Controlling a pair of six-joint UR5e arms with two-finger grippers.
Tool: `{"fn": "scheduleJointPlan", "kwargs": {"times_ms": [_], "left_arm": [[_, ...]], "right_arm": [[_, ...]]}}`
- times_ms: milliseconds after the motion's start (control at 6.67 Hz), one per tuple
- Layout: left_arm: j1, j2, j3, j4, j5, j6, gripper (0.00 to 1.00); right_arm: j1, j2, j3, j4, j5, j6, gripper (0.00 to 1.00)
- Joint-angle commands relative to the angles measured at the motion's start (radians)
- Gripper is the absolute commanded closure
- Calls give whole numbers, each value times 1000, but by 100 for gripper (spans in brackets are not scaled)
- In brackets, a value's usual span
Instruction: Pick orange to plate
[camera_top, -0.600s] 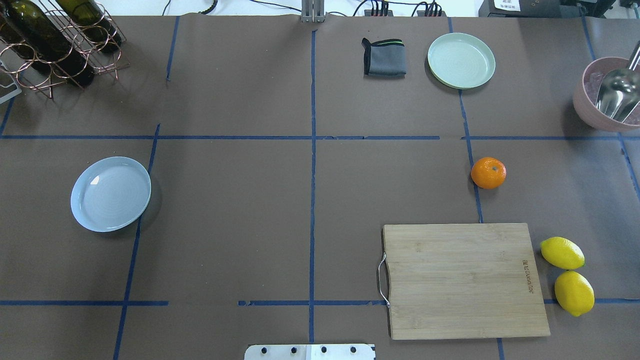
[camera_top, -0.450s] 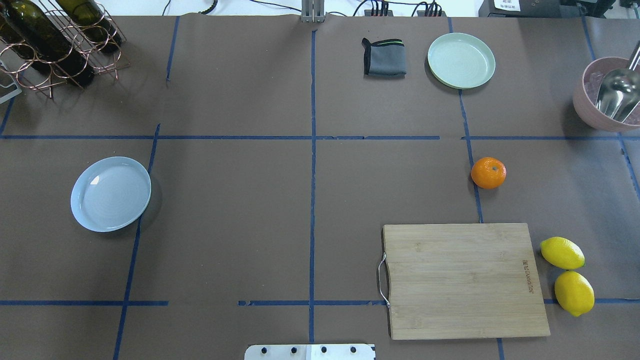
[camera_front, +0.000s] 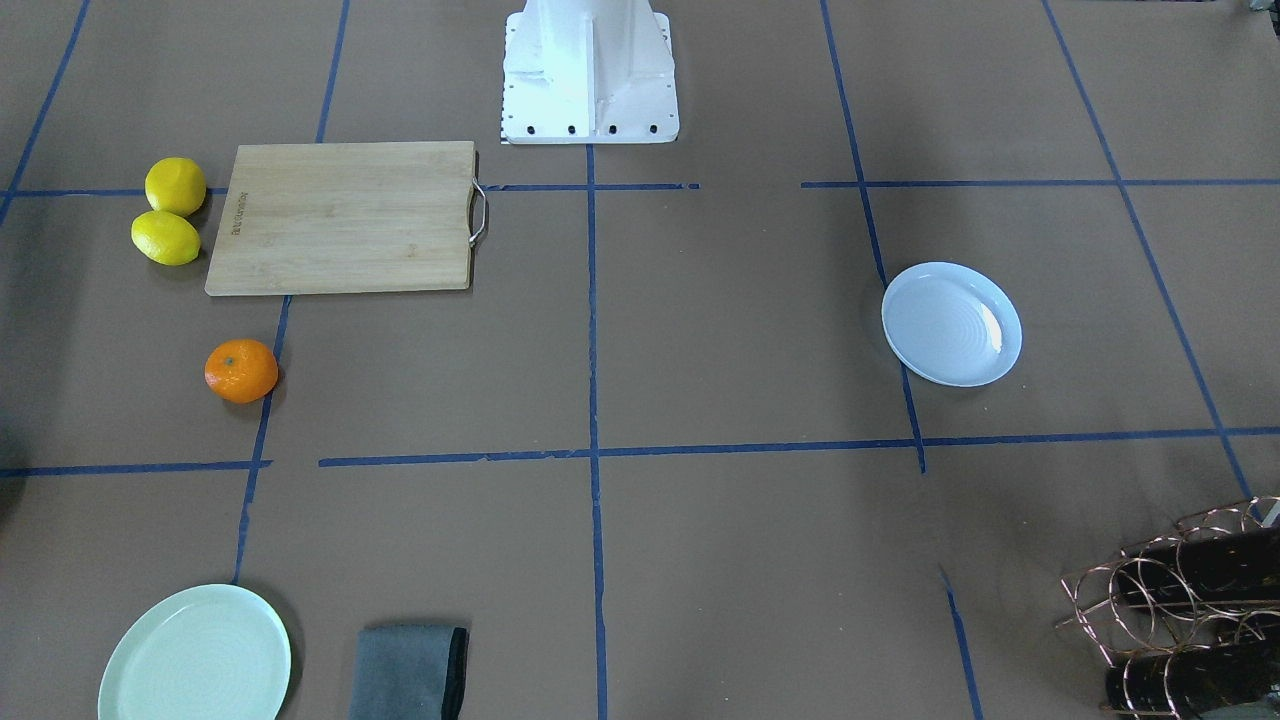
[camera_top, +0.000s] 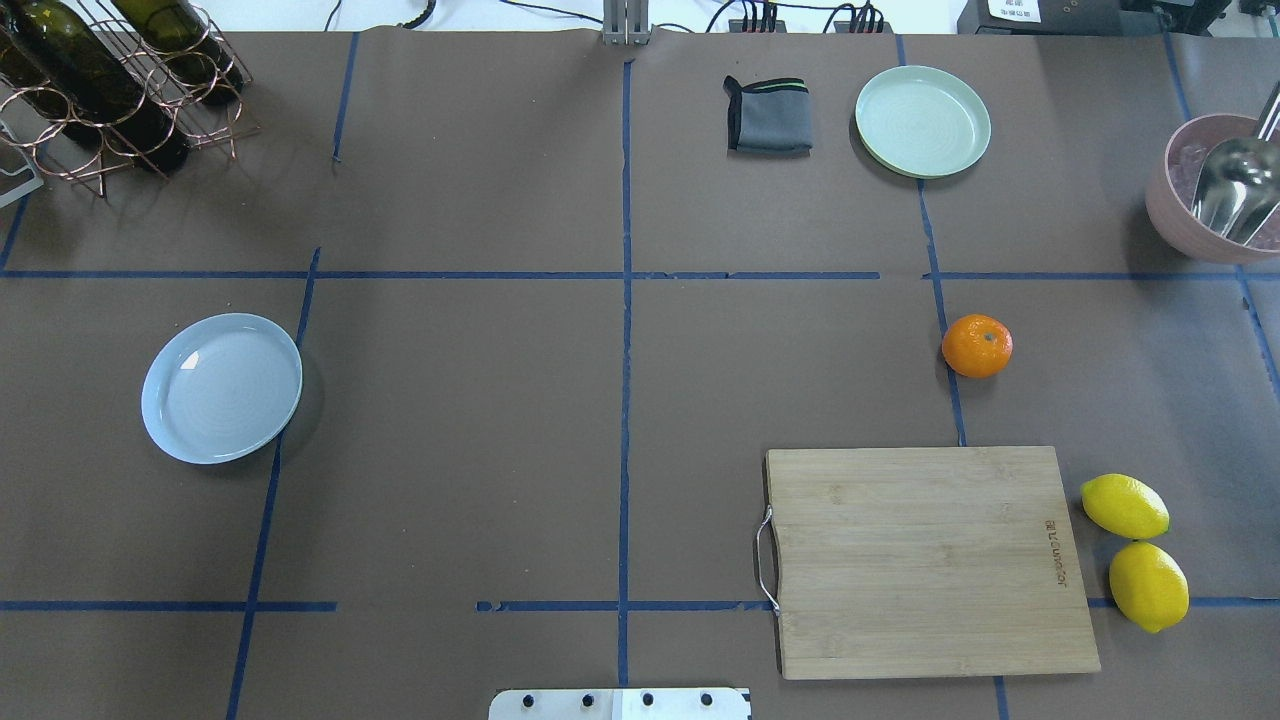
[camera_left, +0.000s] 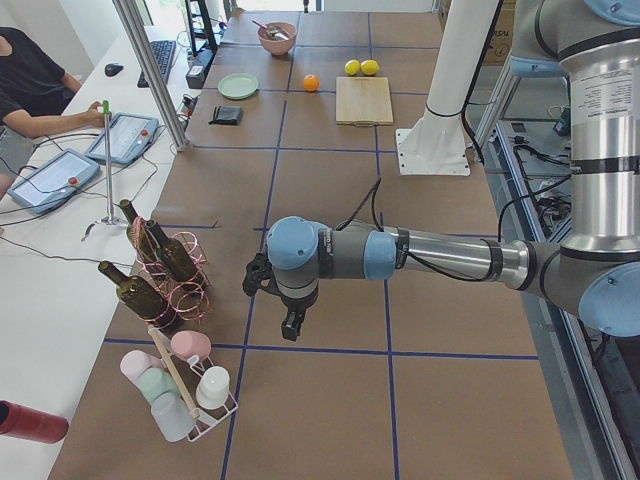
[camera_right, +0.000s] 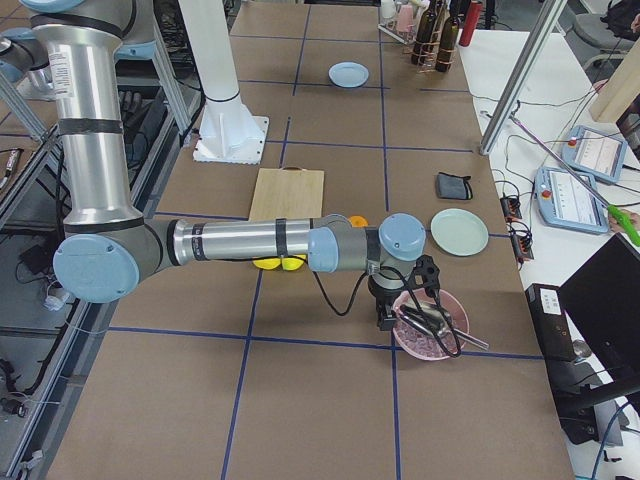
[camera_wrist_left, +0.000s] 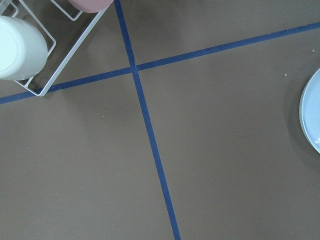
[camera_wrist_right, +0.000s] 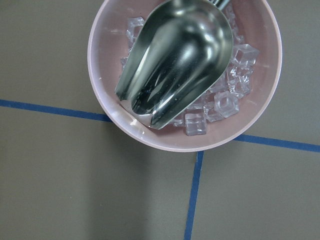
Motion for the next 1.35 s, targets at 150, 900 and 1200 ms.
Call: {"fn": "scheduleJointPlan", "kwargs": {"times_ms": [150,900,1200], "left_arm": [[19,15,25,-95,-84,-6,0],[487,-11,102,-677,76,-894,2],[590,-86,169,-696,76,-991,8]], "right_arm": [[0,-17,6,3,11,7,0],[-22,-97,7,188,109,11,0],[-22,-97,1,187,114,16,0]]}}
